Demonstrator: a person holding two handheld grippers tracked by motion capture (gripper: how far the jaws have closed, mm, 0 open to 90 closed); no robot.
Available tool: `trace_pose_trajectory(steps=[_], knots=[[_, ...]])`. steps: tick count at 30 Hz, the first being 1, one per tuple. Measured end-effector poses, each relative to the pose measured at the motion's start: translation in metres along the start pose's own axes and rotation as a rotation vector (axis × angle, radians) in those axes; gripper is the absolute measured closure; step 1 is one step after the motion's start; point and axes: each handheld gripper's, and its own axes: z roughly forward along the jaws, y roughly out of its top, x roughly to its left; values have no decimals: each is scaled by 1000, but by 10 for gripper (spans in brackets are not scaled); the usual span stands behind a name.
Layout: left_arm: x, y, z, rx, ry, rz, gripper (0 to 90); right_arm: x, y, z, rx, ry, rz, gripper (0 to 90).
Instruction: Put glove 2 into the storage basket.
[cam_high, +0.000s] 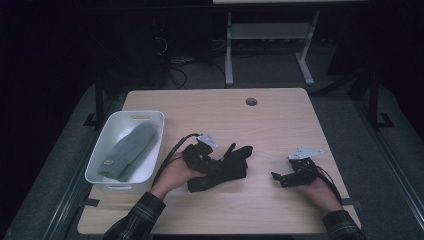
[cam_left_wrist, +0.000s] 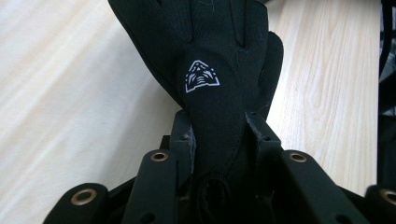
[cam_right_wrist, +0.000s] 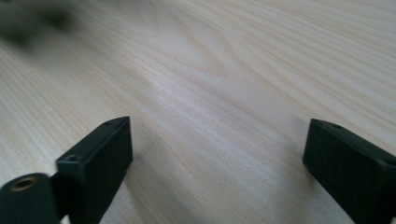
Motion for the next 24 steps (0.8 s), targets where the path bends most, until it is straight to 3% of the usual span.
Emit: trace_pose_trajectory(steps=[11, 20, 24], knots=[[9, 6, -35, -20, 51, -42, 682, 0, 0, 1, 8, 1, -7, 29], [19, 1, -70, -44, 102, -75, 682, 1, 0, 1, 7, 6, -12, 30], [25, -4, -88, -60, 134, -109, 681, 1, 0, 1, 7, 6, -12, 30]])
